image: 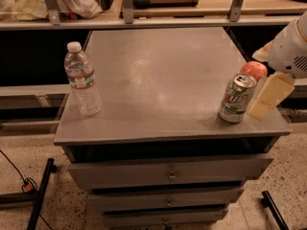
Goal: Move 7up can near water bottle
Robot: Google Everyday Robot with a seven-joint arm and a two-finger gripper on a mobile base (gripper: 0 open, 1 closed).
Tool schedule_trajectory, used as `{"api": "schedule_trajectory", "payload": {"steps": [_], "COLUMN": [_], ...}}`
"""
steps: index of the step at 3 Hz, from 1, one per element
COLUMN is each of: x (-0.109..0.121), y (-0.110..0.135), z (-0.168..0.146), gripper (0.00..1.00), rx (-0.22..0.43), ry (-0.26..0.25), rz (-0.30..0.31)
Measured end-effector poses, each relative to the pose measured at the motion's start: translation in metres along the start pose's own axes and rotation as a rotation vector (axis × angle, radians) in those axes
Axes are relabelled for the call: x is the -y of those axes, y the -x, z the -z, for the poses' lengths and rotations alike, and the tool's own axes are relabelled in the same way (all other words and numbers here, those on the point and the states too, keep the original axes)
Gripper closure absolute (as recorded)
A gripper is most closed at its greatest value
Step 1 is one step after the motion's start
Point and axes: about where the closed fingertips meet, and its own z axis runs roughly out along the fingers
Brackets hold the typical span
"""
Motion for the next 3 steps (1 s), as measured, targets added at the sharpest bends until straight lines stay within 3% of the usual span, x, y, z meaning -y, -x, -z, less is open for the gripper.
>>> {"api": "schedule_trajectory", "payload": {"steps": [2, 3], "x": [0.004, 0.004], "y": [-0.005, -0.004], "z": [-0.033, -0.042], "gripper": [0.0, 0.17], "rx": [0.11, 0.163], "ry": [0.083, 0.116], "rz": [-0.026, -0.043]}}
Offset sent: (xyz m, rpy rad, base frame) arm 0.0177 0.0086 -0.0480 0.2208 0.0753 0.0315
